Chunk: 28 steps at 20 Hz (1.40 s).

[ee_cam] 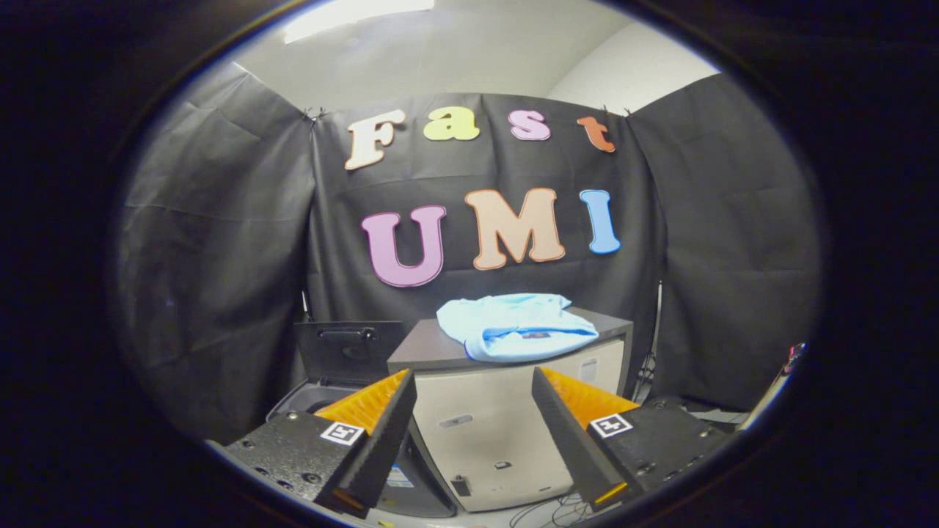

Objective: Put the clothes into the washing machine and then close the washing machine lid.

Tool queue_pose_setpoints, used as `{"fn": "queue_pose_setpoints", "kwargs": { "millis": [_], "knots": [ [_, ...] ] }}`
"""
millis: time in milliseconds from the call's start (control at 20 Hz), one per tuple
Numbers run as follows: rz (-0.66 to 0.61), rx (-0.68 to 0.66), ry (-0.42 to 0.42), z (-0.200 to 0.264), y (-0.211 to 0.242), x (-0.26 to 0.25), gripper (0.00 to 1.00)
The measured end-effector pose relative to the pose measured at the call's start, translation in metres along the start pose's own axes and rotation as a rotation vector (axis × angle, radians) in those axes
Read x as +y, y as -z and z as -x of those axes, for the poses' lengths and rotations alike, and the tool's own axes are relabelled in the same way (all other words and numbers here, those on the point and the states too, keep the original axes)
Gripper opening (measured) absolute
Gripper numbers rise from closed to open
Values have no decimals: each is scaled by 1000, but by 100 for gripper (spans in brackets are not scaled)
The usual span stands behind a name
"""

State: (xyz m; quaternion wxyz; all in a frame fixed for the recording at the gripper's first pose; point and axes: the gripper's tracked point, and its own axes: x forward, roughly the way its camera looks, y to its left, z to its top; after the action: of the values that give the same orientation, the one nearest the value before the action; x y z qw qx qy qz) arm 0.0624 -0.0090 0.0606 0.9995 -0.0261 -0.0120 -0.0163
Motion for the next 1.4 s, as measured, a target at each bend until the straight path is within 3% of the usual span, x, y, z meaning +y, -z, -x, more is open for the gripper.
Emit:
{"fn": "queue_pose_setpoints", "kwargs": {
  "millis": [250,550,800,1050,1300,1400],
  "knots": [
    [-29,7,12,-35,-27,-5,96],
    [47,72,48,-114,-44,-29,96],
    [68,263,4,-191,-27,-36,97],
    [-44,432,-1,-252,-4,-43,97],
    [-55,580,86,-293,25,-56,98],
    [8,636,127,-302,38,-69,98]
  ]
}}
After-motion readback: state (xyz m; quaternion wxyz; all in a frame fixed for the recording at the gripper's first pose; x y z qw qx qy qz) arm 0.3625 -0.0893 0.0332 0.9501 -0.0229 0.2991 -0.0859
